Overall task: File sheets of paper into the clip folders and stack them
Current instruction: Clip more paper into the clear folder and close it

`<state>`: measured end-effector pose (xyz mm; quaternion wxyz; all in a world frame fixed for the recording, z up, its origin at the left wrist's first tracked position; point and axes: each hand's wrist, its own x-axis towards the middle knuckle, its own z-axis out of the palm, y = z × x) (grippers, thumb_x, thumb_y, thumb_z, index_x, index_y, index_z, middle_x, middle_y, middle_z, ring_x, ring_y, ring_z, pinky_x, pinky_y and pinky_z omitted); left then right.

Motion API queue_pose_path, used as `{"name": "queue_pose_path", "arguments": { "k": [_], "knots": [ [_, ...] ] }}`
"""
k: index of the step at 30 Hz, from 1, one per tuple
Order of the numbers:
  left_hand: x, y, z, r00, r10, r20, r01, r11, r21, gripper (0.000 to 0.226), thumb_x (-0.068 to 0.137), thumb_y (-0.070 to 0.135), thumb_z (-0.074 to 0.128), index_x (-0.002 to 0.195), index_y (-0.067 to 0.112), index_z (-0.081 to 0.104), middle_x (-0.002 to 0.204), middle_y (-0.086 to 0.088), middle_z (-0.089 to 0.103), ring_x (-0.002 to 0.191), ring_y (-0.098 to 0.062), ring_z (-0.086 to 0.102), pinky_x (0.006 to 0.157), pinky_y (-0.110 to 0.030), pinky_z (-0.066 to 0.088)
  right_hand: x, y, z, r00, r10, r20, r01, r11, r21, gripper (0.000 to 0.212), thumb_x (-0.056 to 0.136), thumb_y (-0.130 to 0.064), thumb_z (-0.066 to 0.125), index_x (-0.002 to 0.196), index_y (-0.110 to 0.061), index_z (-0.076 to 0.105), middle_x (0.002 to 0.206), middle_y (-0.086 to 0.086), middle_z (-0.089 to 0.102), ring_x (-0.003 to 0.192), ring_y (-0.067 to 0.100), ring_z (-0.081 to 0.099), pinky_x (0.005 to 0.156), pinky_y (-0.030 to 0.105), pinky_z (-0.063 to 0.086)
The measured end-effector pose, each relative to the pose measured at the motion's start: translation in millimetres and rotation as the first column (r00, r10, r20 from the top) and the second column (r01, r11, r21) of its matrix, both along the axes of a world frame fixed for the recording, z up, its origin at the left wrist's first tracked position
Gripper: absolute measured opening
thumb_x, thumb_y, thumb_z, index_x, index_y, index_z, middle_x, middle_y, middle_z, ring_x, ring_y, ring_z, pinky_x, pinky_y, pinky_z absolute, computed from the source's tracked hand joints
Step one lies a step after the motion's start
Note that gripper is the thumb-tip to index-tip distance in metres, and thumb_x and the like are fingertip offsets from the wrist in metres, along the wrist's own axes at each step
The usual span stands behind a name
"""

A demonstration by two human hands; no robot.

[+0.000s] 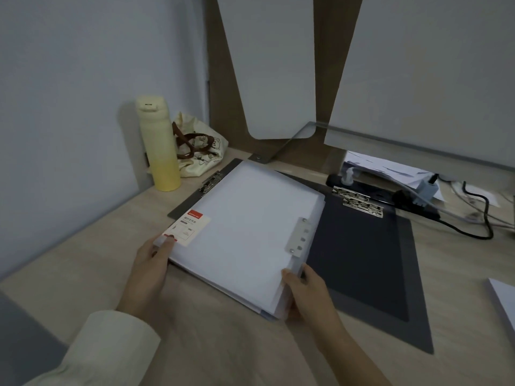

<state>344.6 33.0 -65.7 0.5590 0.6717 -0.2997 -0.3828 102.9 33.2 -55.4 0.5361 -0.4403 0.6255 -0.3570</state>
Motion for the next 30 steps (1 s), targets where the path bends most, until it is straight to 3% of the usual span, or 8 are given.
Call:
{"name": "queue_pose_path", "arguments": {
  "k": [2, 6, 9, 13, 16, 20, 24, 30],
  "knots": [
    [-5, 1, 5, 1.000, 0.022, -0.003, -0.022, 1.000, -0.008, 0.040, 0.086, 0.038, 0.055, 0.120, 0.017, 0.057, 0.123, -0.003, 0.059, 0.113, -0.022, 0.055, 0.104, -0.046, 0.041, -1, -1, 0, 0.997, 0.031, -0.070, -0.031, 1.000, 0.003, 0.051, 0.092, -0.030, 0.051, 0.139, -0.013, 0.038, 0.122, 0.006, 0.058, 0.104, 0.023, 0.060, 0.088, 0.045, 0.053],
    [-6, -1, 9, 0.999, 0.042, 0.011, -0.041, 0.999, -0.006, 0.049, 0.083, 0.046, 0.058, 0.119, 0.013, 0.059, 0.117, -0.004, 0.062, 0.108, -0.023, 0.058, 0.101, -0.045, 0.043, -6, -1, -3, 0.989, 0.071, -0.129, -0.070, 0.997, 0.007, 0.045, 0.092, -0.031, 0.050, 0.133, -0.013, 0.043, 0.109, 0.008, 0.061, 0.085, 0.022, 0.062, 0.064, 0.035, 0.058],
    [-5, -2, 13, 0.999, 0.003, -0.035, -0.003, 1.000, 0.014, 0.047, 0.085, 0.047, 0.055, 0.116, 0.012, 0.061, 0.113, -0.005, 0.065, 0.105, -0.024, 0.061, 0.100, -0.046, 0.044, -7, 1, -6, 0.955, 0.099, -0.278, -0.113, 0.993, -0.033, 0.046, 0.092, -0.037, 0.049, 0.132, -0.014, 0.044, 0.096, 0.000, 0.059, 0.086, 0.020, 0.061, 0.079, 0.037, 0.055],
    [-6, -3, 13, 0.995, 0.008, -0.102, -0.006, 1.000, 0.013, 0.042, 0.084, 0.046, 0.059, 0.110, 0.014, 0.059, 0.110, -0.005, 0.065, 0.104, -0.023, 0.060, 0.102, -0.045, 0.042, -5, 1, -6, 0.924, 0.133, -0.359, -0.169, 0.983, -0.073, 0.035, 0.093, -0.035, 0.046, 0.122, -0.015, 0.045, 0.111, 0.002, 0.041, 0.088, 0.014, 0.052, 0.087, 0.032, 0.050],
    [-8, -2, 8, 0.981, 0.016, -0.196, -0.026, 0.998, -0.050, 0.062, 0.076, 0.044, 0.068, 0.122, 0.005, 0.053, 0.117, -0.005, 0.062, 0.107, -0.021, 0.059, 0.100, -0.040, 0.043, -5, -2, -5, 0.964, 0.163, -0.210, -0.172, 0.985, -0.027, 0.032, 0.093, -0.028, 0.049, 0.121, -0.014, 0.047, 0.119, 0.006, 0.049, 0.096, 0.017, 0.057, 0.090, 0.033, 0.052],
    [-20, 7, 3, 0.877, 0.084, -0.473, -0.143, 0.986, -0.089, 0.011, 0.091, 0.014, 0.055, 0.096, 0.004, 0.058, 0.104, -0.006, 0.065, 0.085, -0.004, 0.065, 0.075, -0.018, 0.054, -11, 2, 4, 0.989, 0.135, 0.063, -0.138, 0.990, 0.042, 0.025, 0.093, -0.012, 0.046, 0.116, -0.013, 0.054, 0.106, 0.006, 0.062, 0.085, 0.014, 0.061, 0.060, 0.013, 0.053],
    [-19, 16, -5, 0.774, 0.032, -0.632, -0.127, 0.986, -0.106, 0.016, 0.092, 0.002, 0.050, 0.105, 0.006, 0.058, 0.118, -0.012, 0.061, 0.105, -0.014, 0.056, 0.097, -0.032, 0.043, -13, 5, 6, 0.986, 0.113, 0.126, -0.120, 0.992, 0.048, 0.022, 0.092, -0.009, 0.047, 0.110, -0.011, 0.059, 0.098, 0.000, 0.063, 0.082, 0.008, 0.059, 0.058, 0.009, 0.049],
    [-21, 23, 15, 0.711, 0.028, -0.703, 0.018, 0.998, 0.057, 0.015, 0.089, 0.011, 0.053, 0.102, 0.004, 0.055, 0.102, -0.009, 0.056, 0.102, -0.017, 0.055, 0.092, -0.035, 0.047, -16, 7, 9, 0.926, 0.059, 0.372, -0.118, 0.983, 0.138, 0.023, 0.087, 0.002, 0.045, 0.103, 0.001, 0.062, 0.088, 0.011, 0.062, 0.071, 0.016, 0.059, 0.058, 0.018, 0.049]
  ]
}}
